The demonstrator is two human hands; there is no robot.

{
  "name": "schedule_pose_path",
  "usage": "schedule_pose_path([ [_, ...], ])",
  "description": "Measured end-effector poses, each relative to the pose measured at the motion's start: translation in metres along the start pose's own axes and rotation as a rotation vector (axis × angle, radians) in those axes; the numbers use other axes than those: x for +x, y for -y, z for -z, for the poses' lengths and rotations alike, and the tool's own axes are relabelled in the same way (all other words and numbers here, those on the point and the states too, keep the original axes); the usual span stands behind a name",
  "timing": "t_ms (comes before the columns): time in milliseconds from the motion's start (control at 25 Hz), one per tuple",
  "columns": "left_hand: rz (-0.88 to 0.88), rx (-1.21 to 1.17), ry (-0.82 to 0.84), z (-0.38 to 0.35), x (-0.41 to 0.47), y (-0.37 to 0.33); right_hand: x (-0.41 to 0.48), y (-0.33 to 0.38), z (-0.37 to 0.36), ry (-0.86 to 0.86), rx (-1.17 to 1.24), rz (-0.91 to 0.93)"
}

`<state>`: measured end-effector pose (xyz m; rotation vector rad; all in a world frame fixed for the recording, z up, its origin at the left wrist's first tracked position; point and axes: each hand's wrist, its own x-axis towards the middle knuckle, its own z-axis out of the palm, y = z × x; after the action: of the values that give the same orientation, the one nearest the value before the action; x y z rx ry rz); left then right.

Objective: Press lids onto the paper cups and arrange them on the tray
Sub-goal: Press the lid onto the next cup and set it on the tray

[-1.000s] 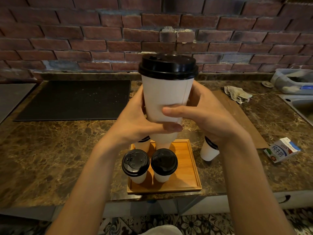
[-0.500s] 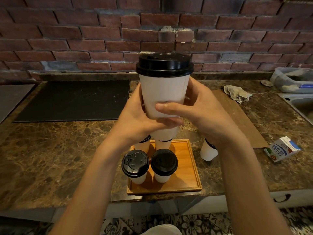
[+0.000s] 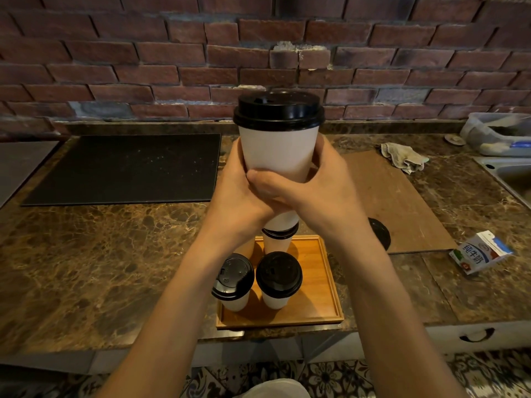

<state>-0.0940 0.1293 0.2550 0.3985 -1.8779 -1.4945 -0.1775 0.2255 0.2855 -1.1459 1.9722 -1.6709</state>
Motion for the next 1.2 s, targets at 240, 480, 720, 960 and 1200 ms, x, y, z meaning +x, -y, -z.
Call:
schedule_pose_path([
  [240,-0.013,0.039,0.055,0.008,0.002,-0.008,0.003,0.003,0.008,0.022,0.089,0.017],
  [480,-0.005,0.029,0.190,0.017,0.000,-0.021,0.007,0.004,0.020,0.155,0.198,0.008],
  [720,0.045,0.033,0.246,0.019,-0.005,-0.019,0.004,0.004,0.029,0.295,0.167,0.010],
  [960,0.024,0.048,0.168,0.017,-0.008,-0.023,0.000,0.013,0.032,0.291,0.108,0.038],
  [1200,-0.024,0.013,0.094,0.008,-0.009,-0.028,-0.003,0.020,0.026,0.198,0.037,0.046],
])
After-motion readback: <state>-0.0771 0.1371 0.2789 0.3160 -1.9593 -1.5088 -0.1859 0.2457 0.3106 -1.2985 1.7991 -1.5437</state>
